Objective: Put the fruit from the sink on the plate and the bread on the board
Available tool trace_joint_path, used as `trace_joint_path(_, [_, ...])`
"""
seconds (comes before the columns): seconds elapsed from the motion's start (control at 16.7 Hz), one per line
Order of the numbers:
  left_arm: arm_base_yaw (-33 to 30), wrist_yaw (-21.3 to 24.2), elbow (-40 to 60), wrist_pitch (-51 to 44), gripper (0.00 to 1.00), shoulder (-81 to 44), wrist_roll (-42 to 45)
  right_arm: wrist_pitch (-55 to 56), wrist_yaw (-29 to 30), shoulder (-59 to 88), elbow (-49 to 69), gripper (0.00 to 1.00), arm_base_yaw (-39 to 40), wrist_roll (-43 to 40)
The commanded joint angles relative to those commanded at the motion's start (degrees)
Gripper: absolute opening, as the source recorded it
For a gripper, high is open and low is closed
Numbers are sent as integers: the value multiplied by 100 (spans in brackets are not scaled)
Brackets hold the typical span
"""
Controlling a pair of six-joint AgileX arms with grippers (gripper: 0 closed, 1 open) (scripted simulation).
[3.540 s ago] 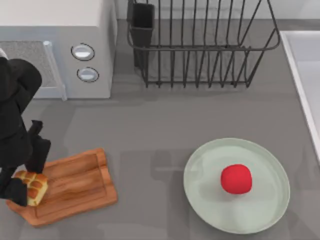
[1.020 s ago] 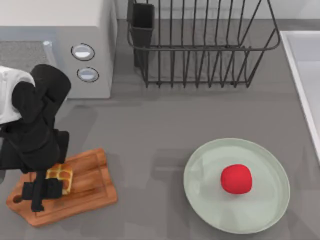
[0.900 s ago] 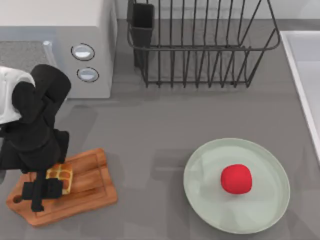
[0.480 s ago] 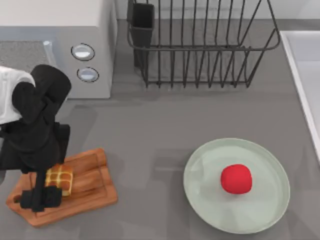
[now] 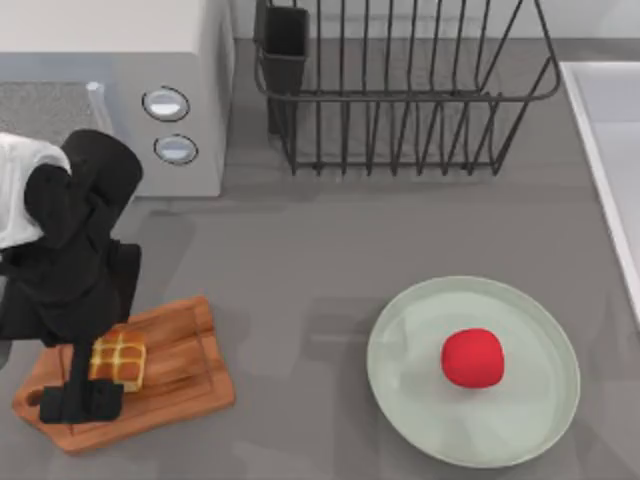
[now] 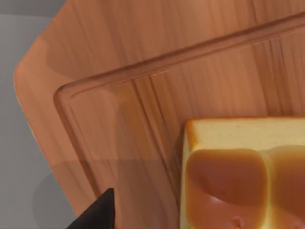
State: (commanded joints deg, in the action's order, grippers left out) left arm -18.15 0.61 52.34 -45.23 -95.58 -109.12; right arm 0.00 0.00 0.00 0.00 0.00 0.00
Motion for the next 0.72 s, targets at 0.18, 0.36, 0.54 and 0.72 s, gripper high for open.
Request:
trace_joint_path(0.18, [44, 31, -133, 146, 100, 306, 319, 0, 0, 0, 0, 100, 0, 0])
trace_joint_path(0.36, [182, 66, -532, 475, 100, 1035, 1086, 0, 0, 0, 0, 100, 0, 0])
trace_joint_path(0.54, [431, 30, -1093, 975, 100, 2091, 2295, 0, 0, 0, 0, 100, 0, 0])
trace_joint_path(0.72, [771, -96, -1739, 1639, 100, 3403, 3633, 0, 0, 0, 0, 100, 0, 0])
